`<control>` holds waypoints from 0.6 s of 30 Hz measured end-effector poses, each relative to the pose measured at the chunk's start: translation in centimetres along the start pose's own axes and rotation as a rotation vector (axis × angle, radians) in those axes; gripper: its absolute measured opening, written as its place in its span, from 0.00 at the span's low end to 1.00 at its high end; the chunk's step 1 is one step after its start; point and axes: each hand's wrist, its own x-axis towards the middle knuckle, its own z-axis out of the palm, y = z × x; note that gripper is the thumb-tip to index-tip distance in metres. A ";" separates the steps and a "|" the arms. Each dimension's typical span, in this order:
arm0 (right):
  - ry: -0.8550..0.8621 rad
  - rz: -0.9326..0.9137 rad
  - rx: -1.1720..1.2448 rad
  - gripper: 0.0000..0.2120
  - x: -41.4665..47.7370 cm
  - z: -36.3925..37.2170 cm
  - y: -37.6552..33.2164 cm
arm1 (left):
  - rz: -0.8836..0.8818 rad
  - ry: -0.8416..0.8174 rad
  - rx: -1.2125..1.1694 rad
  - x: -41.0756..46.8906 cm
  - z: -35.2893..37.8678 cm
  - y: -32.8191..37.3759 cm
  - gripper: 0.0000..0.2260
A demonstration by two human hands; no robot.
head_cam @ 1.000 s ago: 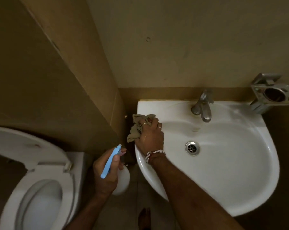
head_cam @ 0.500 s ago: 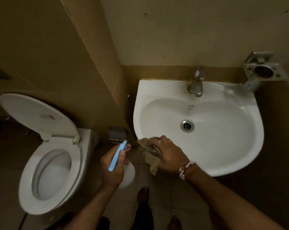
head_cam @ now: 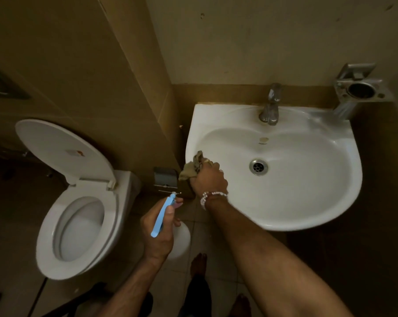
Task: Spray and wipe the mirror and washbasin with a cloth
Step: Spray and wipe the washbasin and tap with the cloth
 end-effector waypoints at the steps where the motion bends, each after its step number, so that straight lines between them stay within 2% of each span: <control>1: 0.016 0.012 0.007 0.24 0.7 0.3 -0.5 | -0.003 0.011 -0.012 -0.1 -0.1 0.2 0.24; 5: -0.008 -0.092 -0.008 0.25 1.3 0.3 0.2 | 0.002 0.024 -0.007 -0.8 -0.6 0.7 0.20; 11: -0.241 -0.416 -0.073 0.31 -2.7 -4.4 6.4 | 0.013 -0.021 -0.023 -1.5 -0.1 1.5 0.15; 15: -0.368 -0.550 -0.272 0.36 -5.5 -10.0 12.6 | 0.049 -0.098 -0.017 -2.1 2.0 2.7 0.22; 18: -0.343 -0.670 -0.450 0.31 -5.9 -13.9 17.7 | 0.093 -0.158 -0.045 -2.7 4.2 3.6 0.24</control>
